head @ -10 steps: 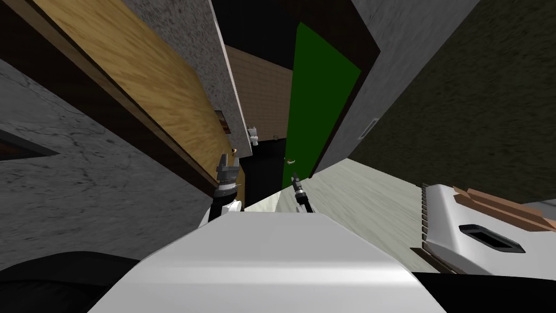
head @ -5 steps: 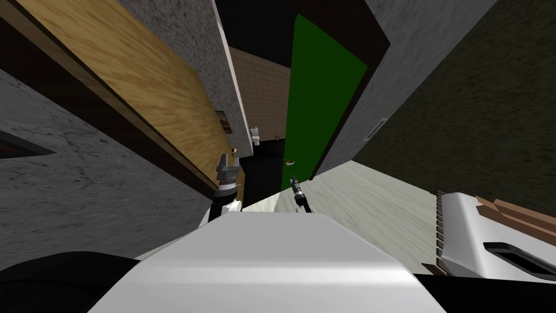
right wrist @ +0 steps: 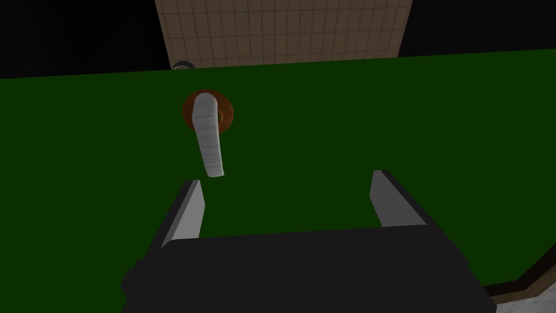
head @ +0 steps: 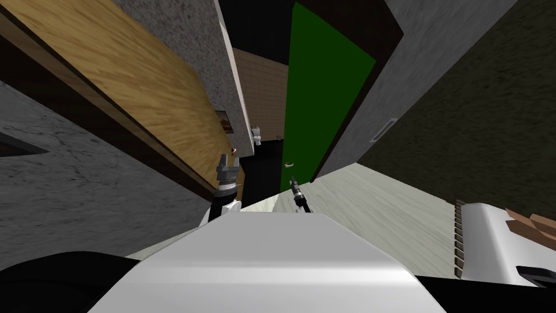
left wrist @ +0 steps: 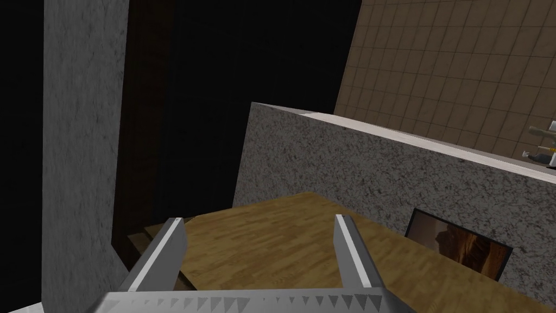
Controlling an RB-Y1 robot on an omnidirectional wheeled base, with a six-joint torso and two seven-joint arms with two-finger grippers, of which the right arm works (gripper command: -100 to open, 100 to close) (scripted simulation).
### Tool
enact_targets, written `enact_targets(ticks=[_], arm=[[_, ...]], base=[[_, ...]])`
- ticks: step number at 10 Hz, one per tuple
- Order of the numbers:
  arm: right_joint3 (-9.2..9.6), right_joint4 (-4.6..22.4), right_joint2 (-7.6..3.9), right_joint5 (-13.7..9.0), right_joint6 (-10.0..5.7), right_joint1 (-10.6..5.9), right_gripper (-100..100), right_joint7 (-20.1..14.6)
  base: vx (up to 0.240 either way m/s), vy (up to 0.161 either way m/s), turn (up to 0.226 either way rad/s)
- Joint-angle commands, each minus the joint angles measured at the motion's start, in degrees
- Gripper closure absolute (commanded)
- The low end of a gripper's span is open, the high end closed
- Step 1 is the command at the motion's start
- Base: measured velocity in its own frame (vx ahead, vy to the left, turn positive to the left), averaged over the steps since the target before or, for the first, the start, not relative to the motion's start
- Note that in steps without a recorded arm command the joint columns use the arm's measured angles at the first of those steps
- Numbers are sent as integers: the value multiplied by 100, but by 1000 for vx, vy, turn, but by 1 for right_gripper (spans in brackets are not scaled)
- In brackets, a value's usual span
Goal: Push the door open
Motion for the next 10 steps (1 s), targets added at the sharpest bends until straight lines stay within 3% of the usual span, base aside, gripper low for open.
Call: enact_targets(ticks=[1,6,10], arm=[[39,253,0,-27,-78,-105,-100,-27],[147,817,-31,-97,-231,-316,-100,-105],[268,1444,-63,-176,-401,-551,-100,-191]], base=[[53,-105,75],[62,-97,63],[98,-134,86]])
